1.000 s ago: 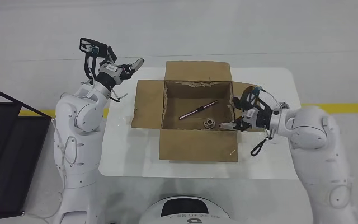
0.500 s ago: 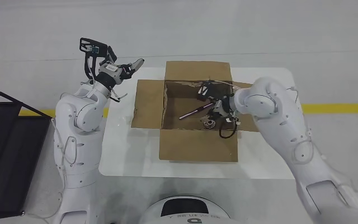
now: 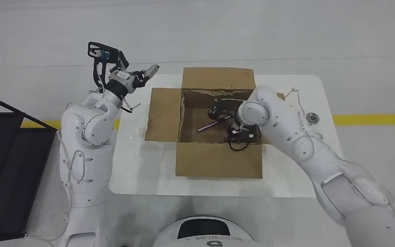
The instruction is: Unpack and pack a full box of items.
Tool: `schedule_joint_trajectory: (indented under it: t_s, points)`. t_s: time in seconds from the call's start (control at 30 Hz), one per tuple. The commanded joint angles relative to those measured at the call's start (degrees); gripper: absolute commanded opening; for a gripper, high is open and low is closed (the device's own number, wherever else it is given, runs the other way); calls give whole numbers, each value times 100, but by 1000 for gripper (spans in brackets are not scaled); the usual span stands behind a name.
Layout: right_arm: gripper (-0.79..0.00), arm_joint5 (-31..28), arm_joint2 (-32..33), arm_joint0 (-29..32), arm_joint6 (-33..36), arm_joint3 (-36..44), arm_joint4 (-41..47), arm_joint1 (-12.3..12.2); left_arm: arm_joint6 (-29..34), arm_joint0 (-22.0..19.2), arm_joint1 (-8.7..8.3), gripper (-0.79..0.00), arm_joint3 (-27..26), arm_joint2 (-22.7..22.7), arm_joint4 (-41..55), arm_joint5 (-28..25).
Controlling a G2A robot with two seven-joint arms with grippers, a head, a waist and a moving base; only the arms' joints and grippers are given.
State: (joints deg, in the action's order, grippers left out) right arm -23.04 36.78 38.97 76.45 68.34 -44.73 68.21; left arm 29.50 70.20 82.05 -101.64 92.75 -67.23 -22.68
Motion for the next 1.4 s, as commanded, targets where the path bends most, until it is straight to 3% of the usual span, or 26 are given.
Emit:
schedule_joint_trajectory:
  t_s: [0.0, 0.23, 0.47, 0.6, 0.63, 0.73, 0.9, 1.07, 1.37]
  points:
    - [-126, 38, -121, -48, -95, -194, -57, 63, 0, -1, 0, 0, 0, 4, 5, 0]
    - [-394, 96, -350, -208, -296, -806, -9, 252, 0, -1, 0, 0, 0, 4, 5, 0]
    - [-403, 353, -480, -309, -369, -1192, -88, 384, 0, -1, 0, 0, 0, 4, 5, 0]
    - [-465, 448, -563, -360, -389, -1346, -129, 468, 0, -1, 0, 0, 0, 4, 5, 0]
    - [-499, 469, -578, -371, -390, -1378, -140, 486, 0, -1, 0, 0, 0, 4, 5, 0]
    - [-785, 534, -602, -405, -450, -1451, -198, 528, 0, -1, 0, 0, 0, 4, 5, 0]
    - [-785, 491, -524, -369, -779, -1269, -375, 500, 0, -1, 0, 0, 0, 4, 5, 0]
    - [-785, 597, -135, -89, -1322, -546, -665, 280, 0, -1, 0, 0, 0, 4, 5, 0]
    - [-785, 773, 1577, 1622, -2344, 1849, -1304, -483, 0, -1, 0, 0, 0, 4, 5, 0]
